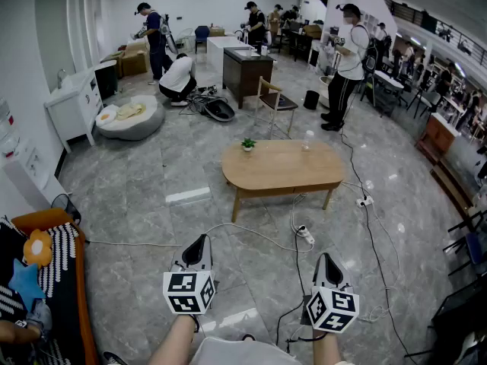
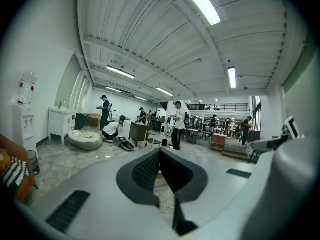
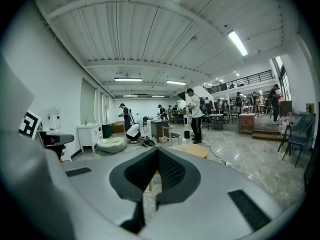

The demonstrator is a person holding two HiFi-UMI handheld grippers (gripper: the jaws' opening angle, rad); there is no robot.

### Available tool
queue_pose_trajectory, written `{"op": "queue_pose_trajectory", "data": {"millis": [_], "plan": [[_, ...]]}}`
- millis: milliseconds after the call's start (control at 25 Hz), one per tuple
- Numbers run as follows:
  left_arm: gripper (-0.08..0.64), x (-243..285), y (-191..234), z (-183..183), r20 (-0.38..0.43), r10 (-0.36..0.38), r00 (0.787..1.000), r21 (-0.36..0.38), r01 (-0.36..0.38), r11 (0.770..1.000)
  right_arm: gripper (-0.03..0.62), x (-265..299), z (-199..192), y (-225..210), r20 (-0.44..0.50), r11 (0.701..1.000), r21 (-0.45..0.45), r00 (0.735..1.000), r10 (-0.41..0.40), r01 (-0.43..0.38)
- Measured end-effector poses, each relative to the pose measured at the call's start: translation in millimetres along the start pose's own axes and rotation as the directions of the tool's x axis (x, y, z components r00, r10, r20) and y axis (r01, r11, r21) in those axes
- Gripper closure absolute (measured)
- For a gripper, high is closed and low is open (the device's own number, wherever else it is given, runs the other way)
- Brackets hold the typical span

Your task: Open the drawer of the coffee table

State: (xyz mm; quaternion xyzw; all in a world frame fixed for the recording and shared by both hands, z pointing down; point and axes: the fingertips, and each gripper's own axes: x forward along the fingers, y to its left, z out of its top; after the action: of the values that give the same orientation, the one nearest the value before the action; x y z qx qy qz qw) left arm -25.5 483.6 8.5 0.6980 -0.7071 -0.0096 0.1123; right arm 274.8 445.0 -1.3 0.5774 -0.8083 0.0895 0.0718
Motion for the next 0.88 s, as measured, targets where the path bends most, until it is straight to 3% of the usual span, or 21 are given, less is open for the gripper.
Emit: {"op": "queue_pose_trajectory", "data": {"millis": [280, 880], "plan": [[0.565, 1.1, 0.7, -6.1, -0.011, -0.009, 1.000, 0.005, 0.009, 1.000, 0.592, 2.7, -14.6, -6.1, -0.020, 0.997, 0.081, 1.000, -0.014, 0.015], [0.565, -4.9, -14.0, -4.0, -0.008, -0.059, 0.998, 0.002, 0.059, 0.998, 0.592, -9.8, -22.9, -21.3, -0.044, 0.995, 0.095, 0.998, -0.037, 0.041]]}}
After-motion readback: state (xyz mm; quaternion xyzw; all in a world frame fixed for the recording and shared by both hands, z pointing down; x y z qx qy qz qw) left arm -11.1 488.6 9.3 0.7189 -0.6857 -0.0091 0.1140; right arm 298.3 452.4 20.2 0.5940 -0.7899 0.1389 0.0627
